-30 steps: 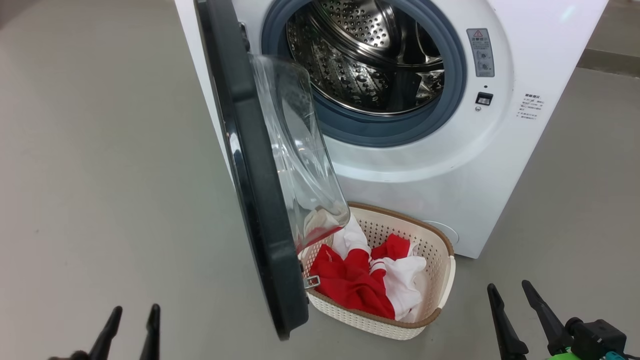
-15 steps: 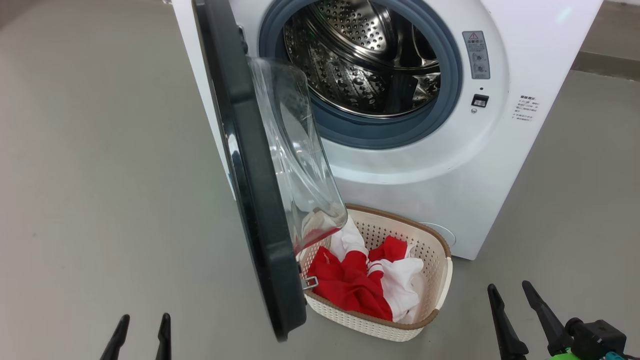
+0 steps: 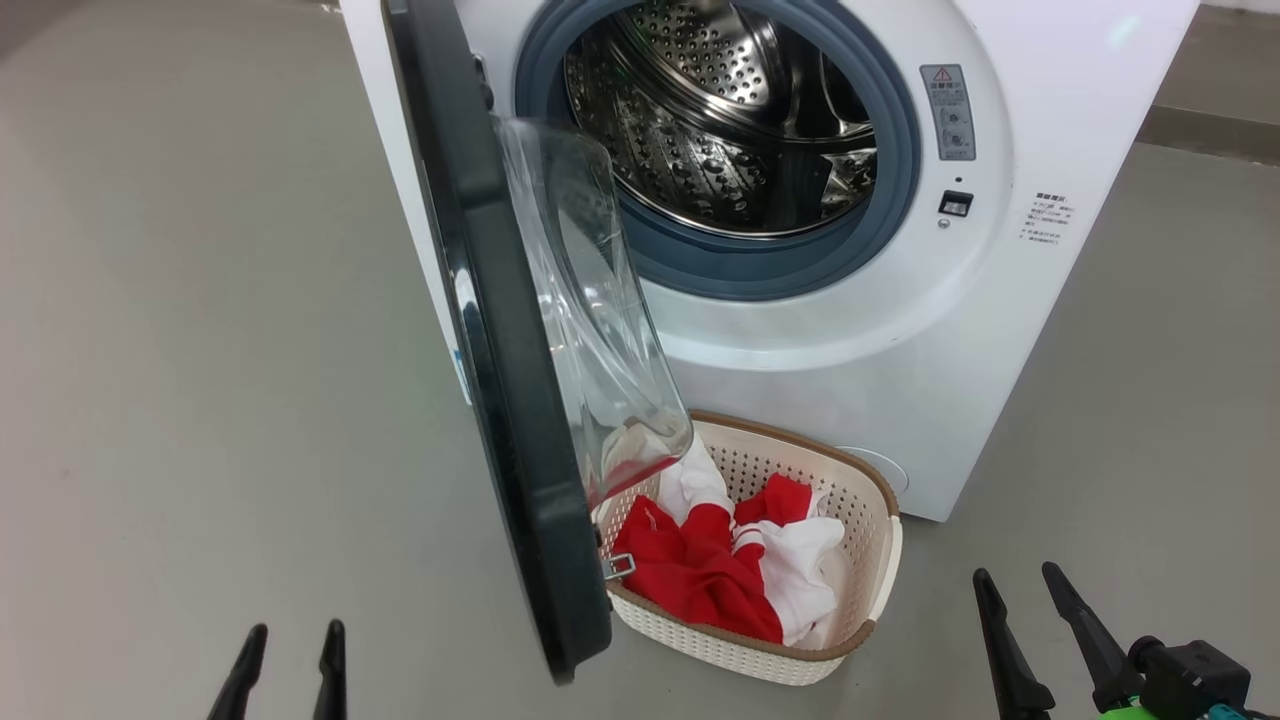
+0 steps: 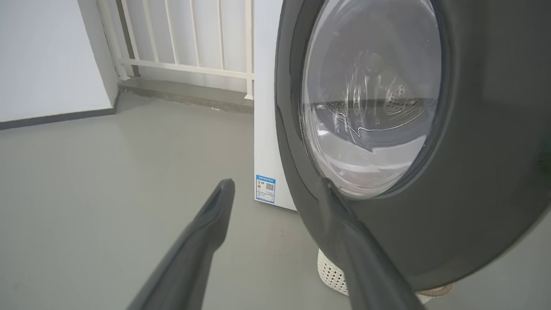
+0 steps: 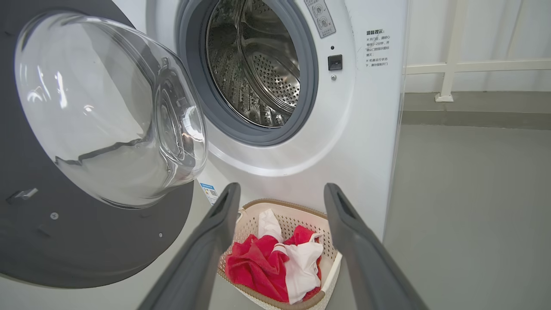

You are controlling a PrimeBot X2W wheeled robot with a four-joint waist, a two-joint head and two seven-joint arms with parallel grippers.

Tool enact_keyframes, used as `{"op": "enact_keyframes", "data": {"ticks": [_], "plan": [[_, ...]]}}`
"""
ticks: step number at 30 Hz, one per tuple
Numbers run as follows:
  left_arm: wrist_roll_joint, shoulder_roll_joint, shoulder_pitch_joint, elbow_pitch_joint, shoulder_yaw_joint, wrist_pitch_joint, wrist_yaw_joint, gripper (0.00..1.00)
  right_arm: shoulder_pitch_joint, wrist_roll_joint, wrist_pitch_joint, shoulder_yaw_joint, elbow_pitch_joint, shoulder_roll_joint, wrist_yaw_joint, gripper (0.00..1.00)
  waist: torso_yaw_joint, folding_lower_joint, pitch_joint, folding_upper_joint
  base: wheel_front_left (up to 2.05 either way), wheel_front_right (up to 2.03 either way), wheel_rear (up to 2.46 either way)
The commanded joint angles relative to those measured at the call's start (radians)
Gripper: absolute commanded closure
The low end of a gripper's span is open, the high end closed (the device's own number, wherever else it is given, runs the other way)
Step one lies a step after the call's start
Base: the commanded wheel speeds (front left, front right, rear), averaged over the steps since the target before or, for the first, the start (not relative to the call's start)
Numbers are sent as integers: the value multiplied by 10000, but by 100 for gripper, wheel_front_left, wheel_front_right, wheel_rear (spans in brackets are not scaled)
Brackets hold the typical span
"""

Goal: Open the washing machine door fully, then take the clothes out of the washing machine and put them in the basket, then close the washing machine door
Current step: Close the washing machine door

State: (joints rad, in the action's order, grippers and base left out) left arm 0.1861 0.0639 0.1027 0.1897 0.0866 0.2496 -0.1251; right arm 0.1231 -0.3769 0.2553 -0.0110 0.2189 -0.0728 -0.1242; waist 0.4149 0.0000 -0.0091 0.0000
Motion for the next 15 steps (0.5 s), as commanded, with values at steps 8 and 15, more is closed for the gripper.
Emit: {"op": "enact_keyframes", "data": {"ticks": [8, 15], "plan": [[4076, -47, -732, -932, -82, 122, -56, 100, -82, 40, 65, -244, -204, -80, -65, 0, -1, 0, -112, 0, 0, 0, 0], [9394, 851, -999, -1432, -1048, 109, -56, 100, -27, 41, 65, -293, -193, -51, -65, 0, -106, 0, -206, 0, 0, 0, 0]]}}
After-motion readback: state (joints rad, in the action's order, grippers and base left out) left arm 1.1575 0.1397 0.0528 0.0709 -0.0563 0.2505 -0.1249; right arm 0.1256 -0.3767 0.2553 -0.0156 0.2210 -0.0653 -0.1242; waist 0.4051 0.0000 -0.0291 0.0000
